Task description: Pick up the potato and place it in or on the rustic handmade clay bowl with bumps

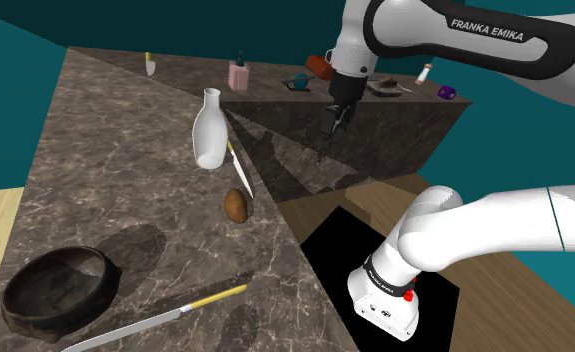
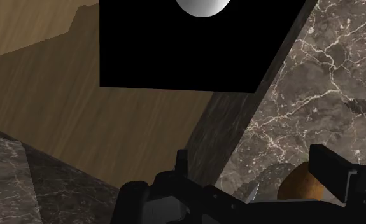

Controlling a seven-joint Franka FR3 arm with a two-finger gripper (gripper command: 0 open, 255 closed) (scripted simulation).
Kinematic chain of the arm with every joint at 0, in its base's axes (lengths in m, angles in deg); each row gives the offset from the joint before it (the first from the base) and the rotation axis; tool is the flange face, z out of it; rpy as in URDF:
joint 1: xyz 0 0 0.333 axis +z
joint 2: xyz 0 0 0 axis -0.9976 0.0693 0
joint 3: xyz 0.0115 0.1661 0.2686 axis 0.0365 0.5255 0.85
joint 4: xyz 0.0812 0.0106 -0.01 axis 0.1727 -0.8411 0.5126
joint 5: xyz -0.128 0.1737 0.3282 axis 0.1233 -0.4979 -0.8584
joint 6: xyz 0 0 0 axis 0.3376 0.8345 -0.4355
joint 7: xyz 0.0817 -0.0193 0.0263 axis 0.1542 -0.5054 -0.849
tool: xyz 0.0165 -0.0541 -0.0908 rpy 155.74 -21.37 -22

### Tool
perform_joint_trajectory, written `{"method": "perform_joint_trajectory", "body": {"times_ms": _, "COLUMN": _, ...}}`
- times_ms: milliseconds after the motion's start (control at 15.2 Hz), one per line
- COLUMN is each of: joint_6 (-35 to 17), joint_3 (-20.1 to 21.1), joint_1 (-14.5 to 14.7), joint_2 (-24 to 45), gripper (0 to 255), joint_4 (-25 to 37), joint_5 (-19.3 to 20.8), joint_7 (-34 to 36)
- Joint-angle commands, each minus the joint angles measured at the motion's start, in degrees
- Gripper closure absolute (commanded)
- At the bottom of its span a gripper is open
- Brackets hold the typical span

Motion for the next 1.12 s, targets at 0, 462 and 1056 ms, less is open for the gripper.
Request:
{"method": "perform_joint_trajectory", "body": {"times_ms": 0, "joint_6": 0.00, "joint_3": 0.00, "joint_1": 0.00, "joint_2": 0.00, "gripper": 0, "joint_4": 0.00, "joint_5": 0.00, "joint_7": 0.00}}
{"method": "perform_joint_trajectory", "body": {"times_ms": 462, "joint_6": -9.25, "joint_3": 7.48, "joint_1": 0.03, "joint_2": 9.19, "gripper": 0, "joint_4": -1.59, "joint_5": -5.79, "joint_7": 14.01}}
{"method": "perform_joint_trajectory", "body": {"times_ms": 1056, "joint_6": -21.46, "joint_3": 15.39, "joint_1": -0.47, "joint_2": 26.79, "gripper": 0, "joint_4": 2.48, "joint_5": -9.22, "joint_7": 31.23}}
